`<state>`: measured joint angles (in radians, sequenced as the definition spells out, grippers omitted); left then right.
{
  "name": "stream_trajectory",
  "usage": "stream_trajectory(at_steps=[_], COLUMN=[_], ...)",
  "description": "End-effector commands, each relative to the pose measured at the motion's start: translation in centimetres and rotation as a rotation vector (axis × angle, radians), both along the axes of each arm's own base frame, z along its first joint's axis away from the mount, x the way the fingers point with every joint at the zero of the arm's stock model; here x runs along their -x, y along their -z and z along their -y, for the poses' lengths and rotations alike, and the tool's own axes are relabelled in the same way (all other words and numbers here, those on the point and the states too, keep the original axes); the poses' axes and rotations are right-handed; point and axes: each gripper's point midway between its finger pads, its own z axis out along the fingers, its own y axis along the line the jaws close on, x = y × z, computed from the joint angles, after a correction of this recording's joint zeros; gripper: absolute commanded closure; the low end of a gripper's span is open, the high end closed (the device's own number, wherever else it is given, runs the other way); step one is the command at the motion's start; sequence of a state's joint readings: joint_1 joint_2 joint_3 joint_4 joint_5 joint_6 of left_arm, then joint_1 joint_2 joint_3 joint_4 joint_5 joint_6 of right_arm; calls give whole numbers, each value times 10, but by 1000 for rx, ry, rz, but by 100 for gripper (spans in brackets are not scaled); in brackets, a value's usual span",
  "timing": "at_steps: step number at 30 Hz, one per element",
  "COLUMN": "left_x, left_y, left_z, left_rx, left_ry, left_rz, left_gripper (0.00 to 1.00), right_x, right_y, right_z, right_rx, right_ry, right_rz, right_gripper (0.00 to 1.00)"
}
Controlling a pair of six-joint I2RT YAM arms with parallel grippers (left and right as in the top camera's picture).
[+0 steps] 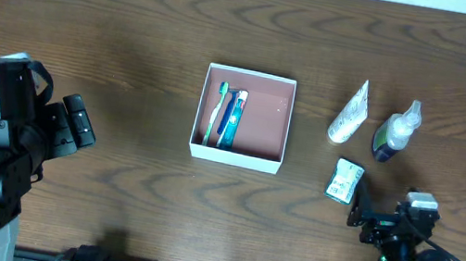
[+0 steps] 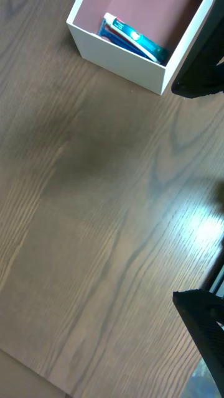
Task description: Pack container
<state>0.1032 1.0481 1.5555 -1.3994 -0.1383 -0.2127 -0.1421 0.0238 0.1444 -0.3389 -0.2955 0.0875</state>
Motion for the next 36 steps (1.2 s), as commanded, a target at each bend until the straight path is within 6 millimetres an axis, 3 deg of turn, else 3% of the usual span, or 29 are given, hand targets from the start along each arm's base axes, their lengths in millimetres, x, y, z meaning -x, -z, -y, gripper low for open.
stream_trajectory(at_steps=[1,4,9,12,16,21,27,30,32,36], left_x=[1,1,1,1,1,1,1,1,1,1], left_y=[-3,-3,-3,-3,-3,-3,-3,-3,-3,-3], left_z=[-4,-4,-4,-4,-4,-4,-4,-4,-4,-4], left_rx=[-14,-14,-14,-14,-14,-14,-14,-14,-15,-14], left_ry=[-15,-15,-15,-15,-15,-15,-15,-15,-15,-15], left_rz=[4,4,4,4,4,4,4,4,4,4], left_gripper=[2,2,2,2,2,2,2,2,2,2], right_x=[3,3,10,12,4,-13,-33,-45,-53,-53], right_y=[-17,-18,29,40,35,13,-8,3,15,43], right_z=[-25,-26,-35,-39,-34,-19,-41,-47,-44,-42], right_rx=[-134,-176,-305,-341,-317,-273,-265,-277,-252,-162], right_ry=[-134,-128,-139,-144,-119,-35,-137,-162,-142,-66], right_rz=[44,37,-223,-356,-477,-694,-918,-970,-993,-1084], right_gripper=[1,1,1,1,1,1,1,1,11,5])
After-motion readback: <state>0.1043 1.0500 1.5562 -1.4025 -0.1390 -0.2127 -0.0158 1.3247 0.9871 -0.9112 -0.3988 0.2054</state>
